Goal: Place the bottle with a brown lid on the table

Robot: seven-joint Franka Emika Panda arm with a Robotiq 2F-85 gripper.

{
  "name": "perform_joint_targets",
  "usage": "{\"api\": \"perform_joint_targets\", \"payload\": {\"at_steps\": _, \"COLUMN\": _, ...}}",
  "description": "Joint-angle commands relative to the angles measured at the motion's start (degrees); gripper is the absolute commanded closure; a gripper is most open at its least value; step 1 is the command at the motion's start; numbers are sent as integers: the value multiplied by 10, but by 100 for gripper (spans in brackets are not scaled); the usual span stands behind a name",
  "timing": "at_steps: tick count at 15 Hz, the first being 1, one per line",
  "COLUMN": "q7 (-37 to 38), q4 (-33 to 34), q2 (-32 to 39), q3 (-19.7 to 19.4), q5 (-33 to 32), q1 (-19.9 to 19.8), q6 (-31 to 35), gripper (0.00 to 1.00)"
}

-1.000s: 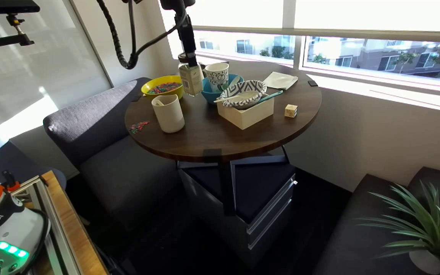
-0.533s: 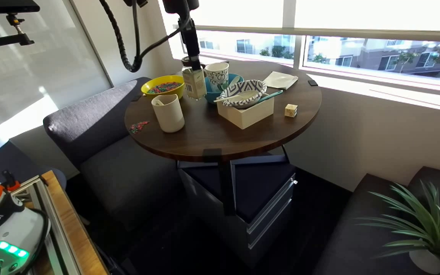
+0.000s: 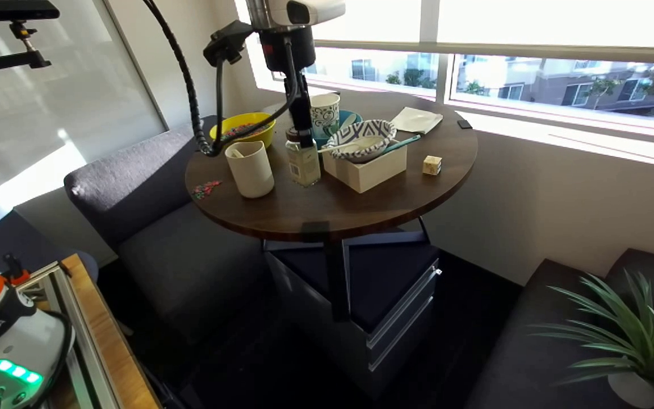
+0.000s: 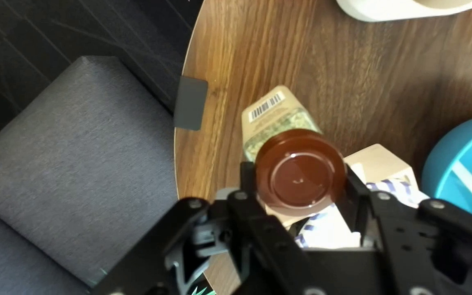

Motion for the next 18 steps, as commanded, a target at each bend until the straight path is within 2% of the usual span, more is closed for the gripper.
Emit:
{"api": "perform_joint_targets", "payload": {"at_steps": 1, "q7": 24, "q4": -13, "q2": 11, "q3": -3, "q5": -4, "q1": 0, "q6": 46, "gripper": 76}}
{"api": "perform_joint_targets", "payload": {"at_steps": 6, "q7": 33, "q4": -25, "q2": 31, "q3": -4, "q5": -9, "q1": 2, "q6": 94, "gripper": 76}}
{"api": "perform_joint_targets", "payload": {"at_steps": 11, "q7": 28, "q4": -27, "q2": 40, "q3": -5, "q5": -10, "q1": 3, "q6": 90, "gripper": 76}}
{"api": "perform_joint_targets", "payload": {"at_steps": 12, "q7": 27, "q4": -27, "q2": 39, "q3": -5, "q5": -8, "q1": 3, "q6": 88, "gripper": 26}}
{"api": "perform_joint_targets", "payload": {"at_steps": 14, "q7": 27, "q4": -24, "q2": 32, "q3": -5, "q5": -5, "q1": 3, "q6": 80, "gripper": 18}}
{"api": "perform_joint_targets", "payload": {"at_steps": 16, "q7": 23, "q4": -17, "q2": 20, "q3": -4, "q5": 8, "q1": 2, "q6": 61, "gripper": 3}}
{"api": "perform_joint_targets", "payload": {"at_steps": 18, "q7": 19, "q4": -8, "q2": 2, "q3": -4, "q5": 30, "q1": 0, "q6": 60, "gripper": 0}}
